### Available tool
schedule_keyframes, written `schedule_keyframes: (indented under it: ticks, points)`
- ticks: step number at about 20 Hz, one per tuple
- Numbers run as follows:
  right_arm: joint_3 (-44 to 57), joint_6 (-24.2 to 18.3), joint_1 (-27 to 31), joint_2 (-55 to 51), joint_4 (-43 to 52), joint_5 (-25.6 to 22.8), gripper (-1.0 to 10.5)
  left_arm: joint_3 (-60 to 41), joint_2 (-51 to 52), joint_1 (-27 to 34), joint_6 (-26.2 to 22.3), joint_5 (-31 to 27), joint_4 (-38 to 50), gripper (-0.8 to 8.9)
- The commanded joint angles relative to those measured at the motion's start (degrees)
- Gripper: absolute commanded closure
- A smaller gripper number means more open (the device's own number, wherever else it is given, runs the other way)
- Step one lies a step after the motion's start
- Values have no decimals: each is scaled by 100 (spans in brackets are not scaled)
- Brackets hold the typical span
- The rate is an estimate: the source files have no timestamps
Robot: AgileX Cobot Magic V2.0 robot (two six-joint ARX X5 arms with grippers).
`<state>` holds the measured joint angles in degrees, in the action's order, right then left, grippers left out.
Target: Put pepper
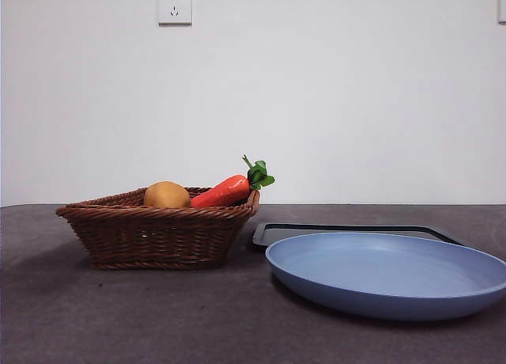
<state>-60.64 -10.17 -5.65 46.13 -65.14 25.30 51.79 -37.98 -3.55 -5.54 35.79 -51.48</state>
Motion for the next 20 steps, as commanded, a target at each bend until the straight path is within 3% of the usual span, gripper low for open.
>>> schedule_keyframes:
  ticks: [1,9,13,20]
  points:
    - [-98,216,-17,39,31,2,652,87,-15,-22,-26,-4,59,431]
    - [-98,396,-15,686,39,-42,636,87,-13,-22,17,48,85,426]
    - [-98,391,-17,1578,142,-339,636,87,-13,-22,20,52,85,426]
    - [-98,393,-48,3434,1054,-337,653,87,-13,-22,17,61,90,426]
